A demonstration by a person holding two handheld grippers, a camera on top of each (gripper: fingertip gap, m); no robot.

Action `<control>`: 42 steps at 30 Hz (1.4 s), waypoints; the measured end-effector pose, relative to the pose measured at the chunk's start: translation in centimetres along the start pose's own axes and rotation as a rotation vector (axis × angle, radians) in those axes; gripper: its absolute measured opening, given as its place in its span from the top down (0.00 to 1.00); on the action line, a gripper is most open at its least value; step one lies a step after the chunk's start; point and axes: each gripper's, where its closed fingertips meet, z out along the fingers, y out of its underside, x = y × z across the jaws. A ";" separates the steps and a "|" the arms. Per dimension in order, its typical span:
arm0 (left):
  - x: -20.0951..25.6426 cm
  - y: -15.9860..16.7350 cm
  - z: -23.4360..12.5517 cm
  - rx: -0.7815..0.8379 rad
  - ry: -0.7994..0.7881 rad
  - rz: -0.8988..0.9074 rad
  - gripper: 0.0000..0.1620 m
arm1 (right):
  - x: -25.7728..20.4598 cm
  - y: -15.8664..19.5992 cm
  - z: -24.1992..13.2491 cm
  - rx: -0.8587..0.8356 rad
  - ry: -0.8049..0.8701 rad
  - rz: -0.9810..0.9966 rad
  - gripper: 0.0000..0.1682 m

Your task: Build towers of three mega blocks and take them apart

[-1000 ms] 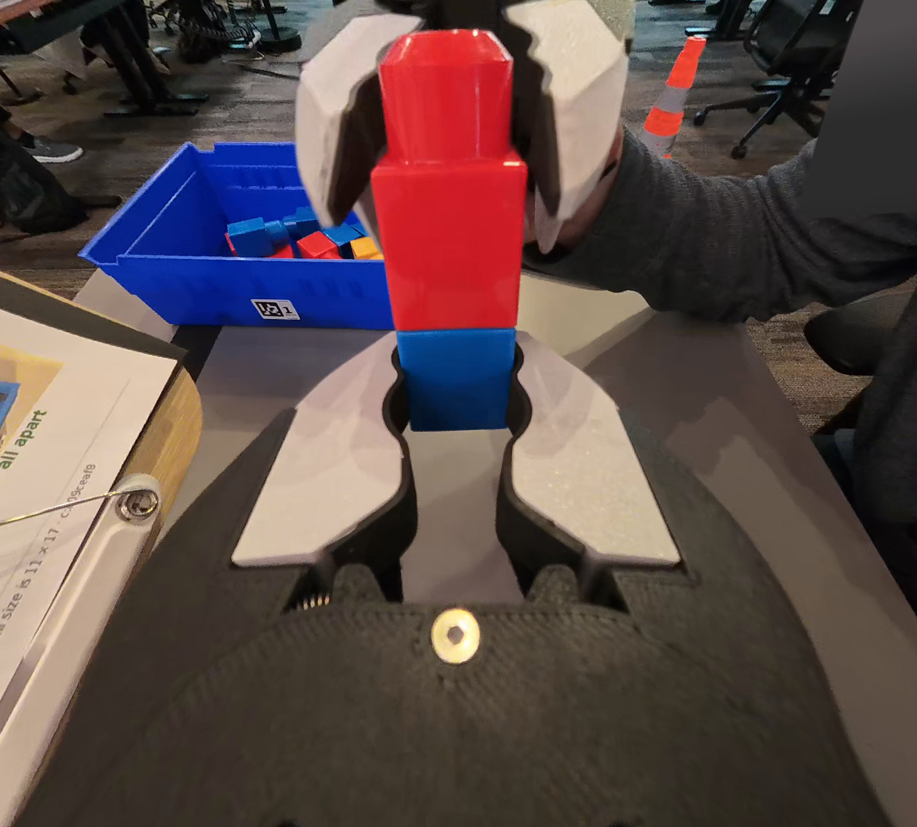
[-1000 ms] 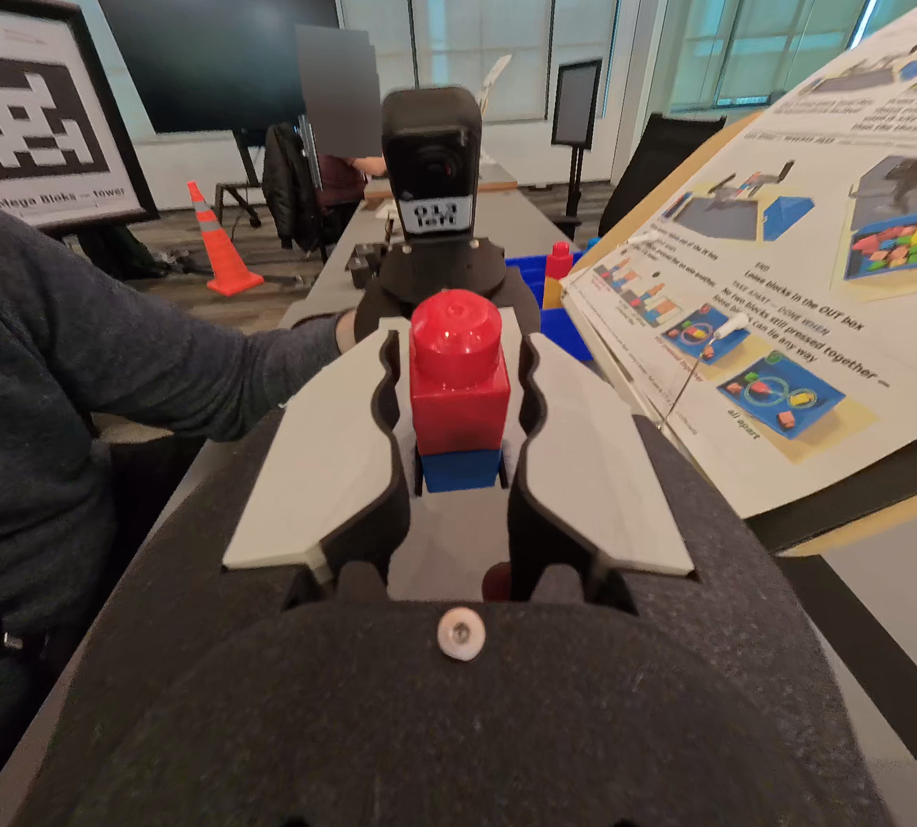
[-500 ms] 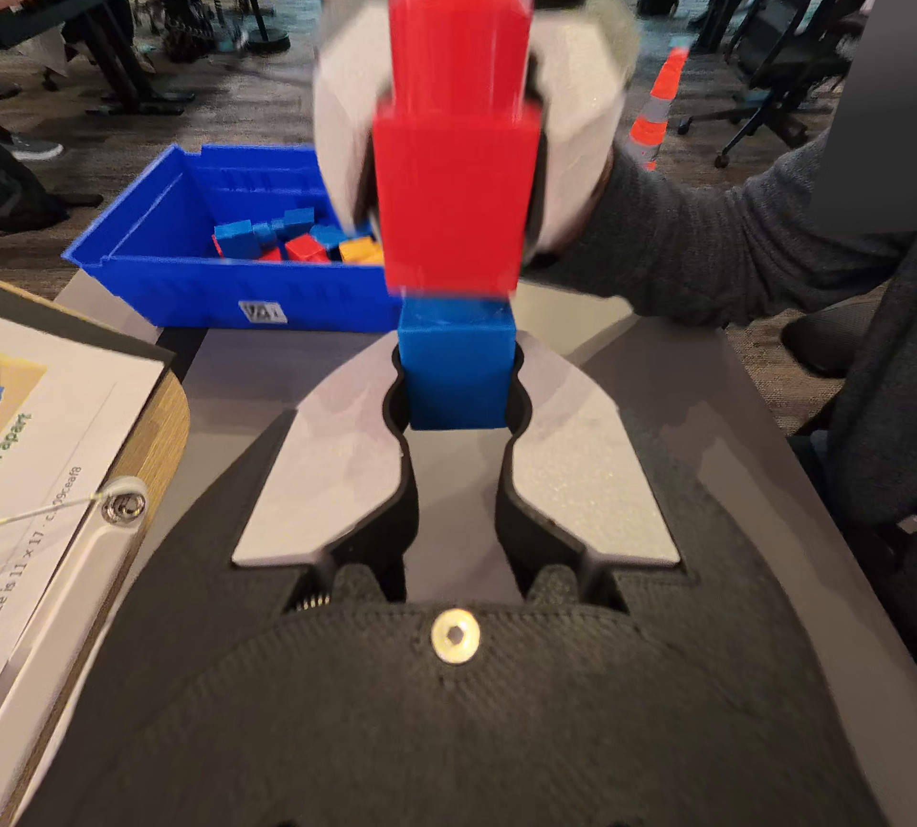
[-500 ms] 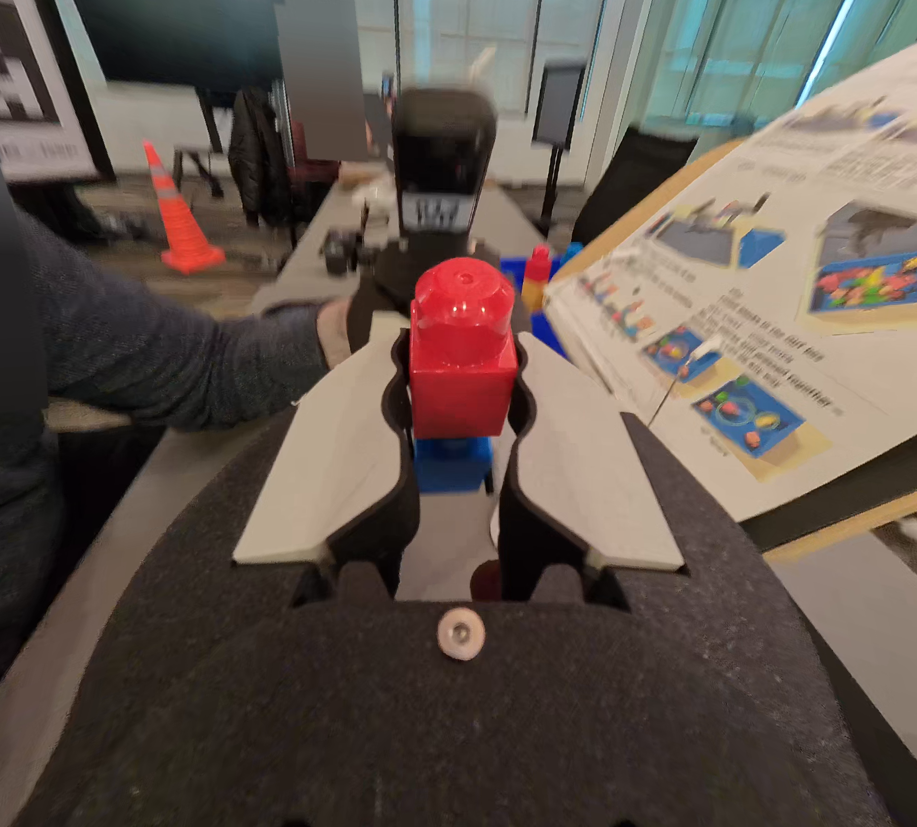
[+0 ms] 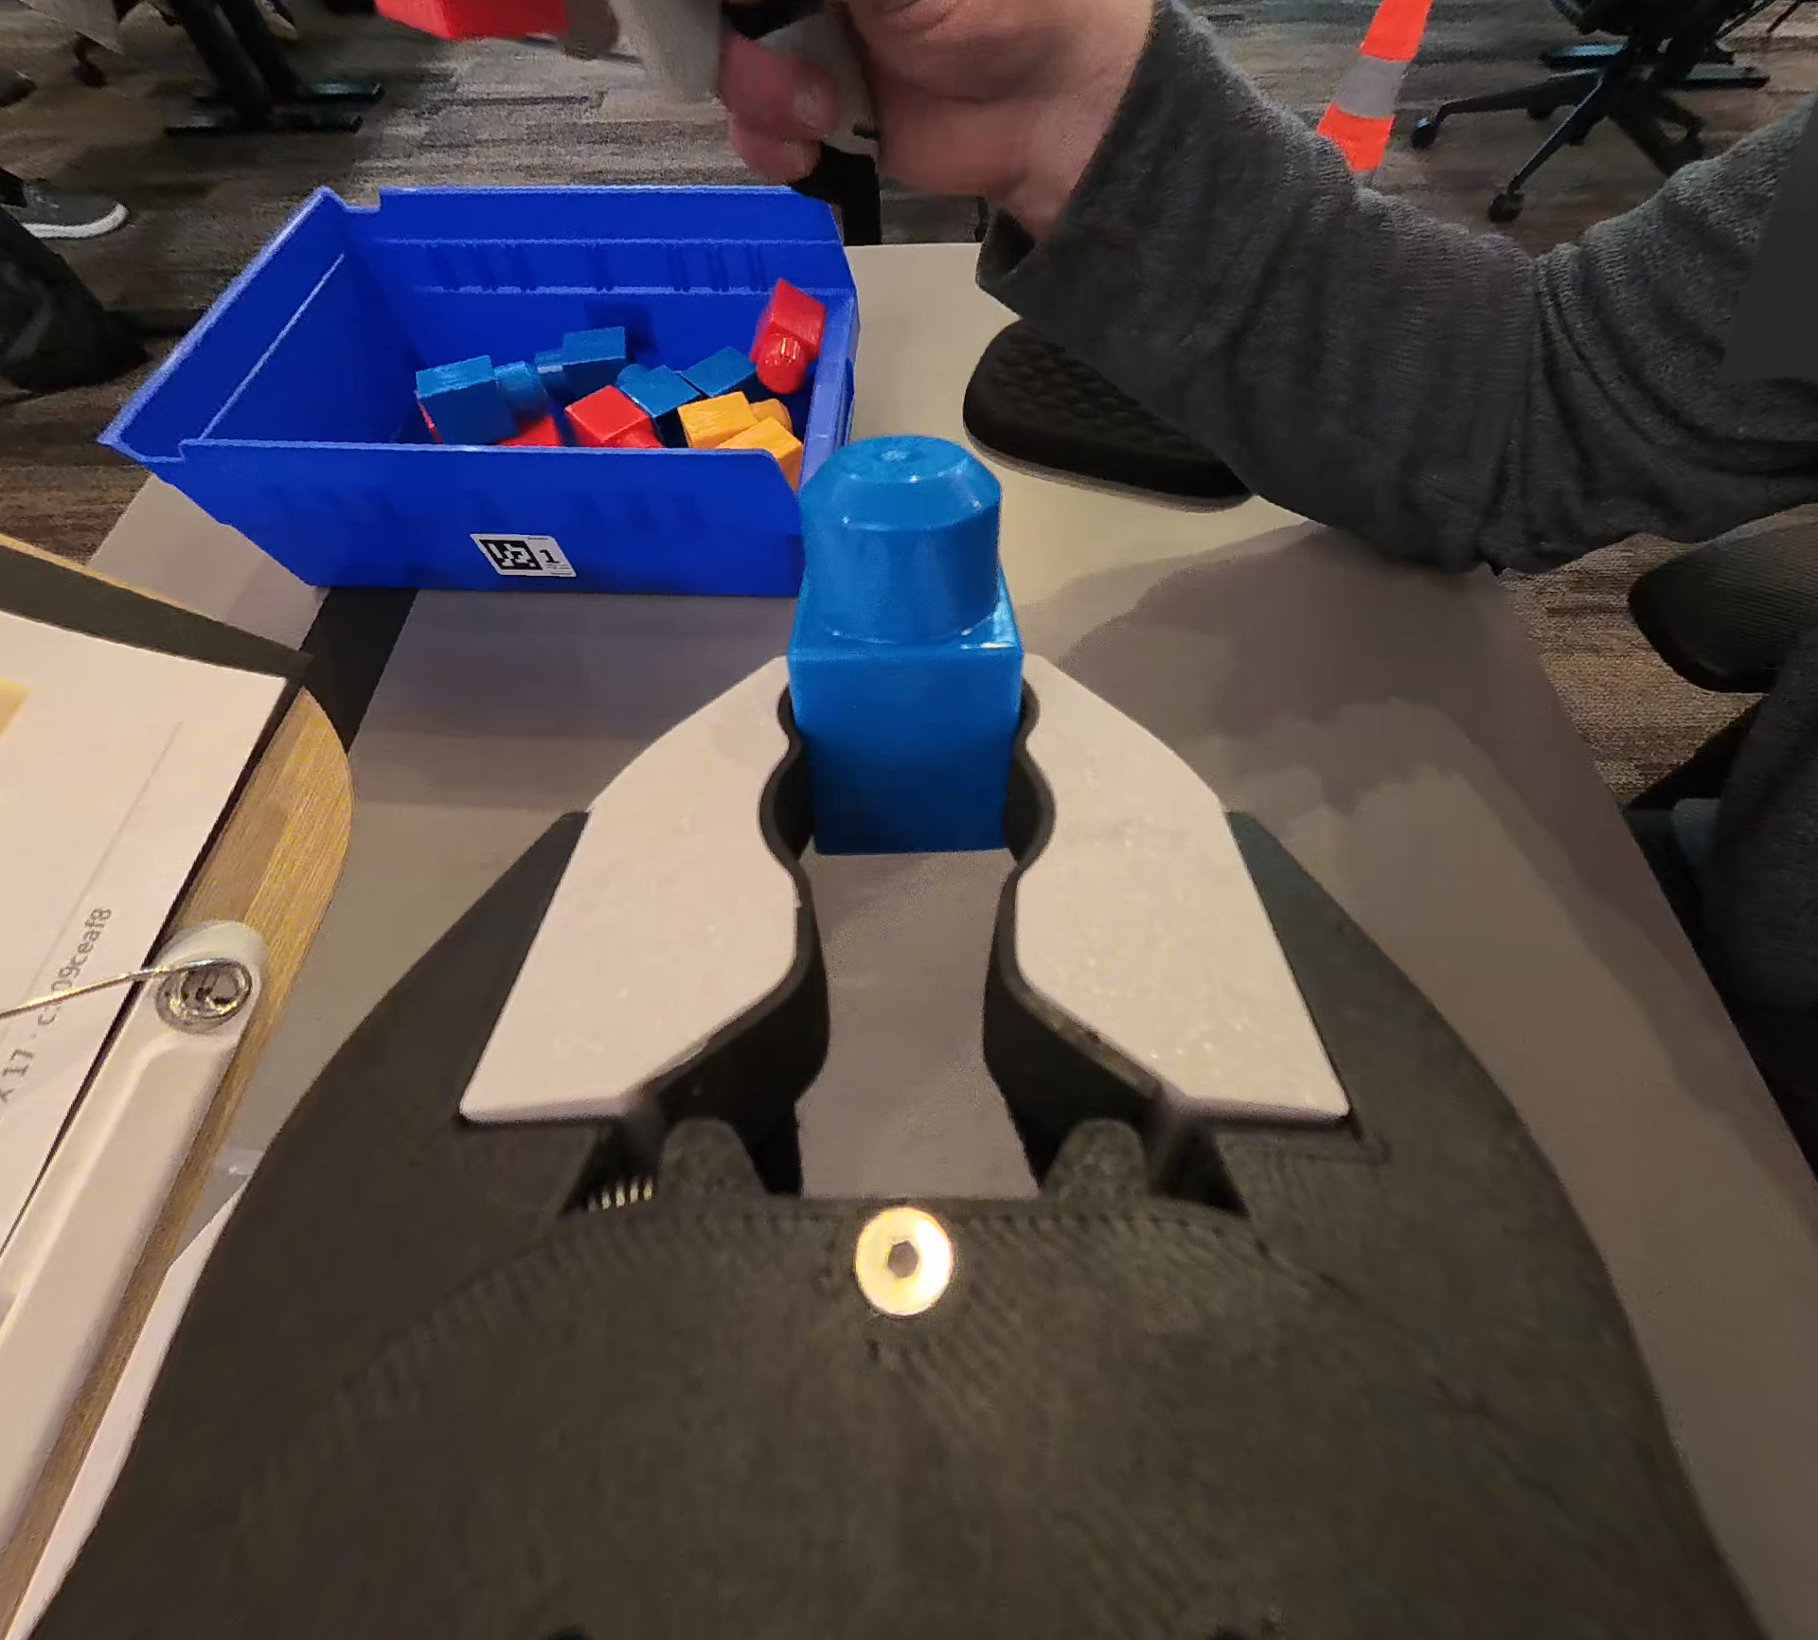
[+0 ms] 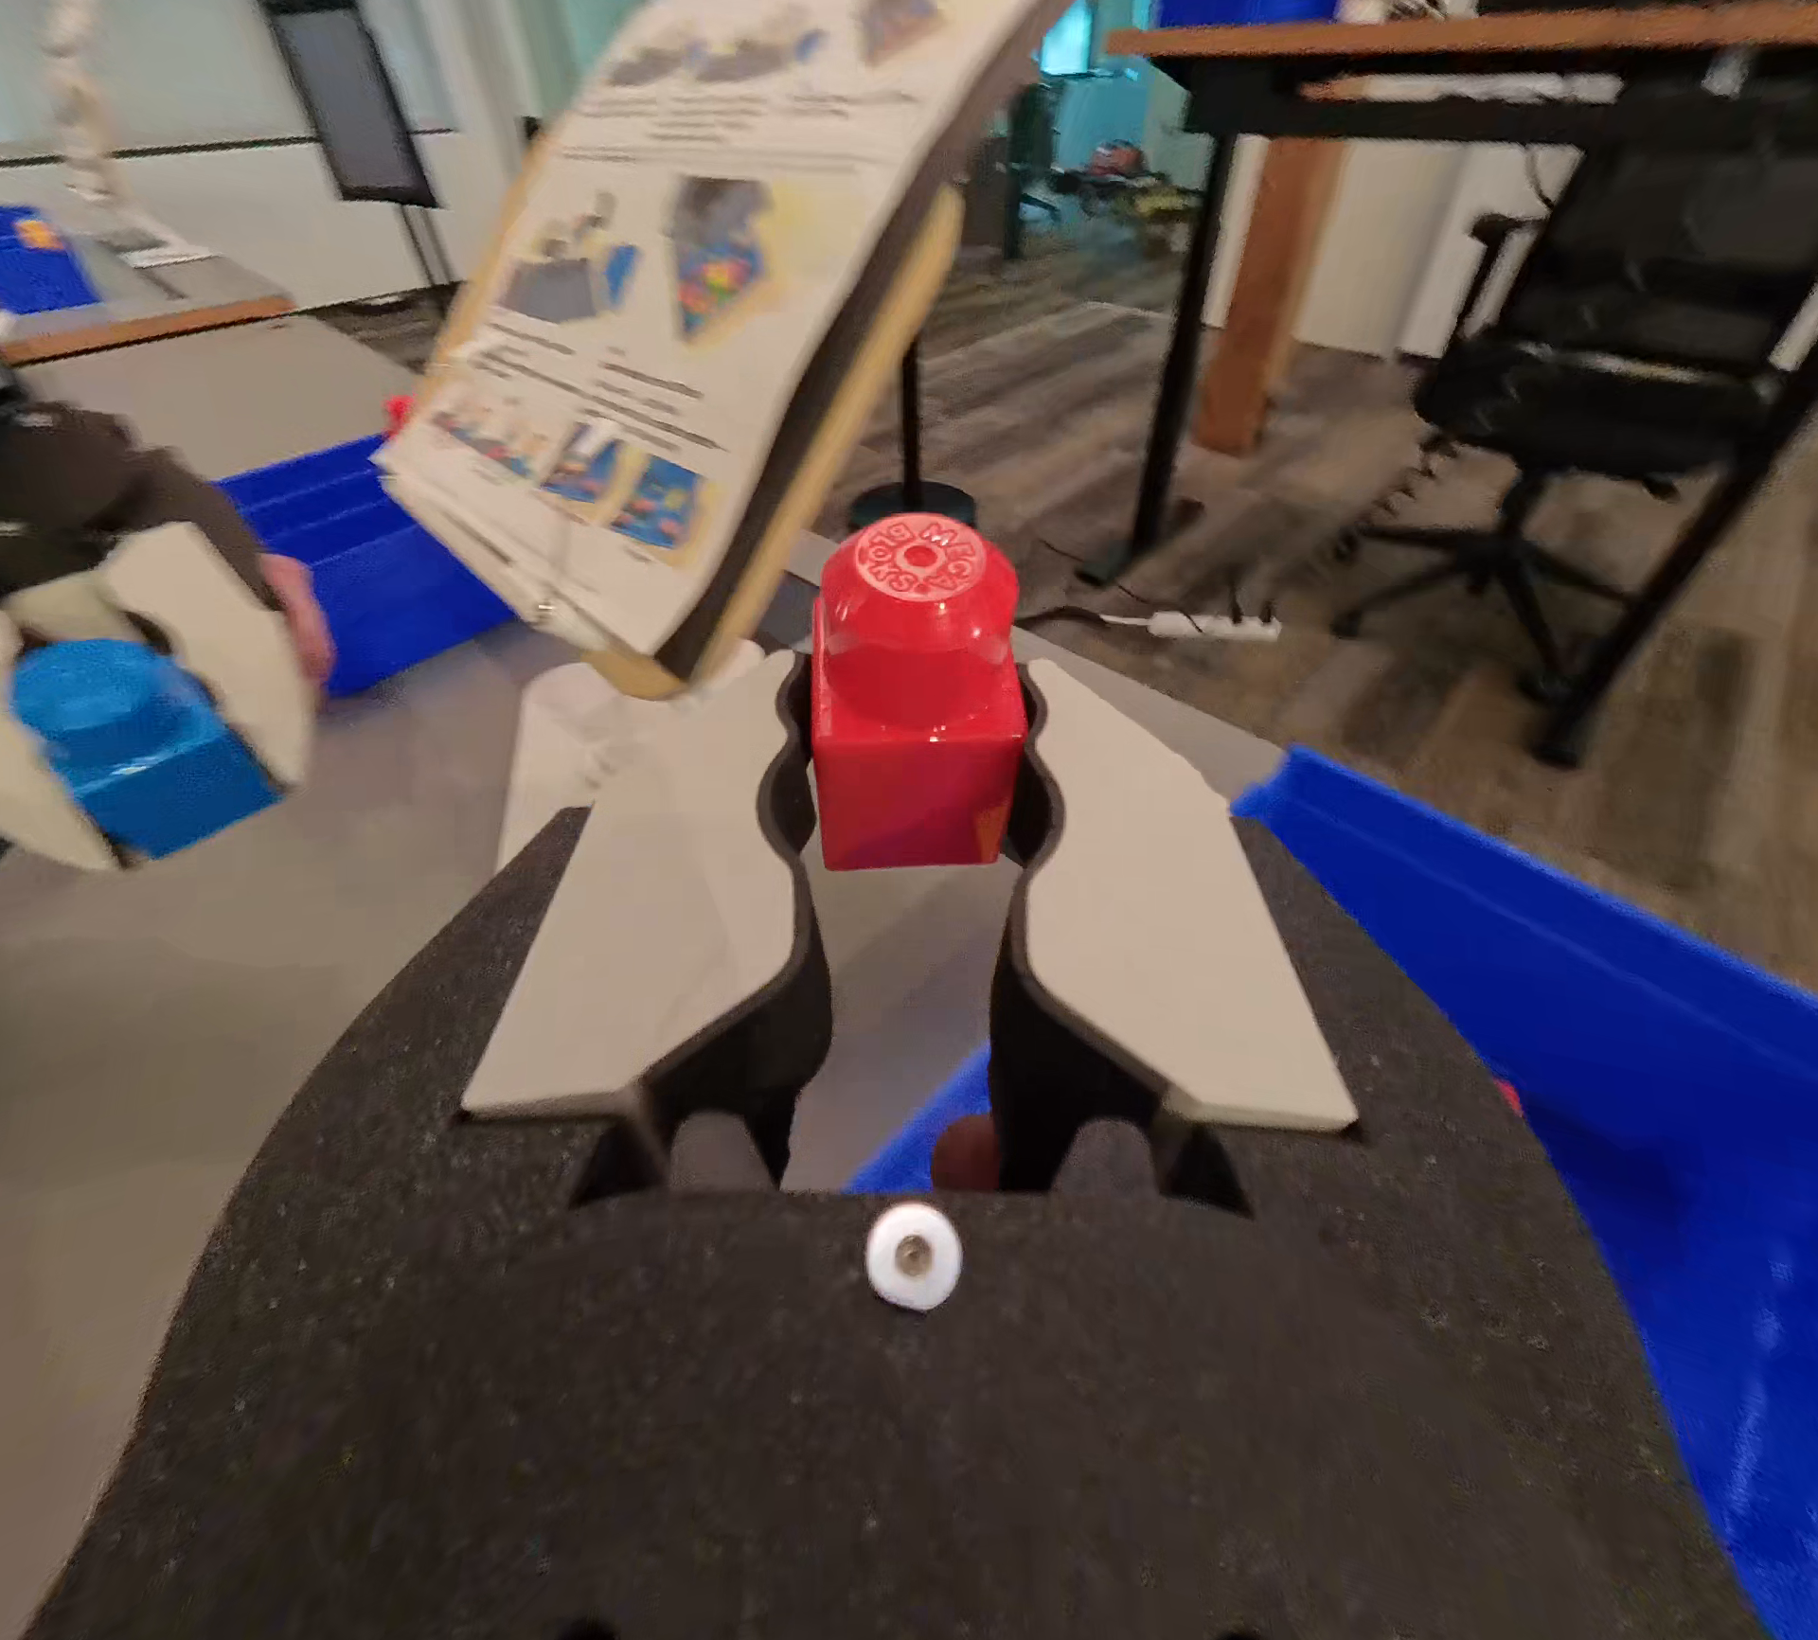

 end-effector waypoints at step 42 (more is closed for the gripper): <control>-0.6 -3.0 -2.0 0.179 -0.044 -0.026 0.78 | -19.7 -1.1 3.4 0.049 -0.688 -0.152 0.83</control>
